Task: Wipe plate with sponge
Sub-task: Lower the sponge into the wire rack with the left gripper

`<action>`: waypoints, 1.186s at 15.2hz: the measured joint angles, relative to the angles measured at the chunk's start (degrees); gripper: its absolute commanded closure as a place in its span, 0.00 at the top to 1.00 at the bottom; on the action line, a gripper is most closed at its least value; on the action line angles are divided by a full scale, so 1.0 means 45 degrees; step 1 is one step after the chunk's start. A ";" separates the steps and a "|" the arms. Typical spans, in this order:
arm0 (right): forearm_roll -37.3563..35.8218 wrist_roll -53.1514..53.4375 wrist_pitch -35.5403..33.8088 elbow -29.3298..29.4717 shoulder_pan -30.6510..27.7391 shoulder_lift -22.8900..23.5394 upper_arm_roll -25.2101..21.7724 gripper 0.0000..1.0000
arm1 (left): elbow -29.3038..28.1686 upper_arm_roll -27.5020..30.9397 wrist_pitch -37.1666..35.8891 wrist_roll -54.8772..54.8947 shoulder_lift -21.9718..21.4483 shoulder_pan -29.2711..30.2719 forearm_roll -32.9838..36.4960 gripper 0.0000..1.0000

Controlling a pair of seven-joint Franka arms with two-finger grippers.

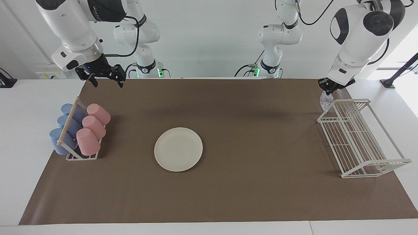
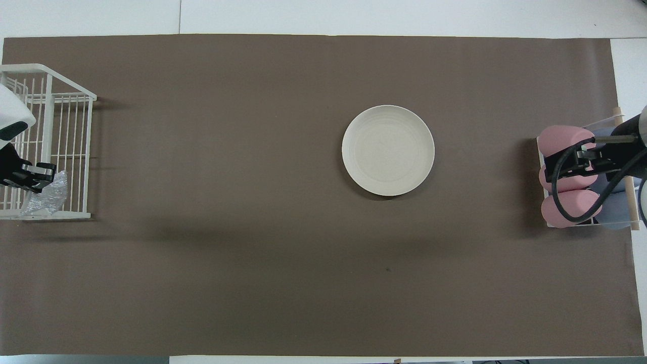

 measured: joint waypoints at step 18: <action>0.0020 -0.0003 0.0753 -0.0531 -0.0169 -0.0139 -0.0143 1.00 | -0.2481 -0.0143 0.0613 -0.9922 0.2773 -0.1685 0.8707 0.00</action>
